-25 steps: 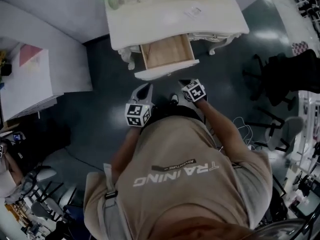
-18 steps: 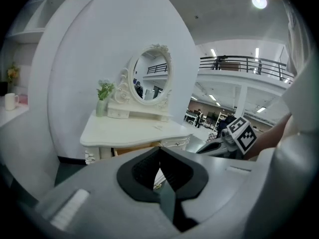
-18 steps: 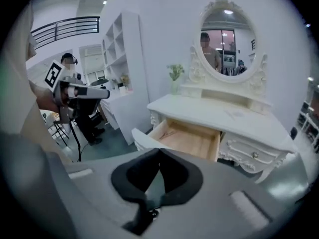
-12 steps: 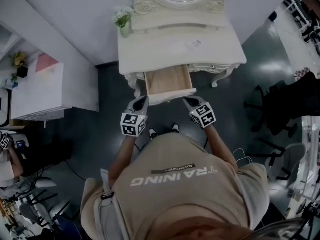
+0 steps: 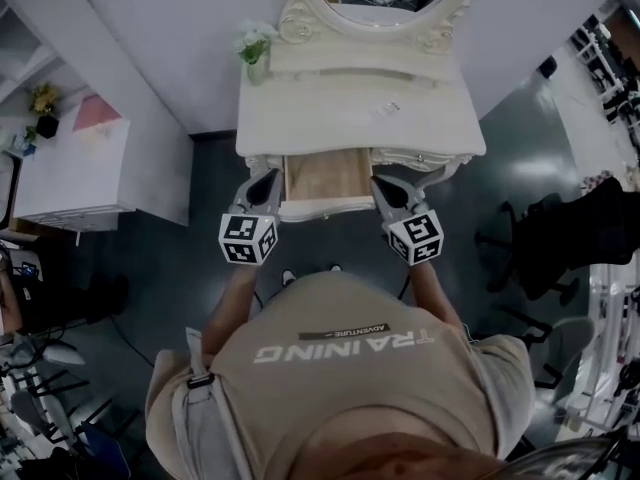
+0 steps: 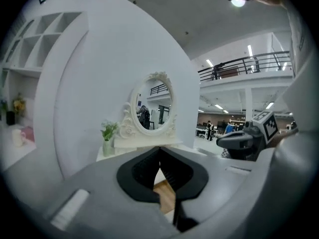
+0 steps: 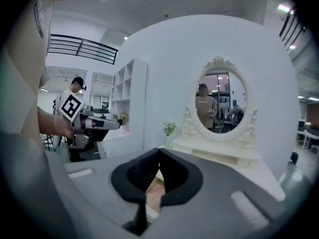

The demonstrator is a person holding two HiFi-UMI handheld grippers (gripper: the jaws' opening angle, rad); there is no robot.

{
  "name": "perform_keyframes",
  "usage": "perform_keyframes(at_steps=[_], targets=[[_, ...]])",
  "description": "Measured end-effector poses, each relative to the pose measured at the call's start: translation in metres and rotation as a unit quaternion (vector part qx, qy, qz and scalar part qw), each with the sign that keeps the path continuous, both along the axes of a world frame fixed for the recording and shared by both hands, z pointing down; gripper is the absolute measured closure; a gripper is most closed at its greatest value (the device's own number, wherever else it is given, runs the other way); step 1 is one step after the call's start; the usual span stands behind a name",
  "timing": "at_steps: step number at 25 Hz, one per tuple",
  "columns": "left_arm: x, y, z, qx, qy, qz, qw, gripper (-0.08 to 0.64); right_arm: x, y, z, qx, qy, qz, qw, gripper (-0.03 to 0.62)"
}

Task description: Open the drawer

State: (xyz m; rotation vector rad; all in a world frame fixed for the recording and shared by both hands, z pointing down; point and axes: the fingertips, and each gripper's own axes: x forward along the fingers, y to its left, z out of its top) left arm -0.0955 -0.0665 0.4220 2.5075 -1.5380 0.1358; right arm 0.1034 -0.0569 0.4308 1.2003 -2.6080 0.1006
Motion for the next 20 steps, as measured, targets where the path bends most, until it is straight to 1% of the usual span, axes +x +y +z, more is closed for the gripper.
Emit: perform_keyframes(at_steps=[2, 3, 4, 6, 8, 11, 15, 20], targets=[[0.001, 0.000, -0.005, 0.019, -0.039, 0.004, 0.9991, 0.552, 0.005, -0.008, -0.020, 0.025, -0.013, 0.016, 0.999, 0.589], [0.002, 0.000, -0.005, 0.023, -0.051, 0.006, 0.9984, 0.552, 0.006, -0.010, -0.027, 0.034, -0.021, 0.023, 0.999, 0.589], [0.003, 0.001, -0.005, 0.023, -0.052, 0.009, 0.9983, 0.552, 0.006, -0.011, -0.033, 0.038, -0.029, 0.027, 0.998, 0.589], [0.007, 0.002, -0.011, 0.024, -0.038, 0.013, 0.9989, 0.552, 0.005, -0.007, -0.037, 0.038, -0.041, 0.021, 0.998, 0.589], [0.012, 0.003, -0.018, 0.031, -0.032, 0.017, 0.9988, 0.552, 0.004, -0.001, -0.033, 0.036, -0.038, 0.013, 0.999, 0.589], [0.020, 0.004, -0.018, 0.037, -0.037, 0.026, 0.9983, 0.552, 0.009, 0.002, -0.029, 0.033, -0.035, 0.020, 0.999, 0.589], [0.019, 0.005, -0.007, 0.025, -0.044, 0.026, 0.9984, 0.552, 0.007, 0.001, -0.029, 0.037, -0.030, 0.012, 0.999, 0.589], [0.010, 0.012, 0.000, 0.017, -0.044, 0.019, 0.9987, 0.552, 0.000, 0.003, -0.020, 0.023, -0.036, 0.005, 0.999, 0.589]])
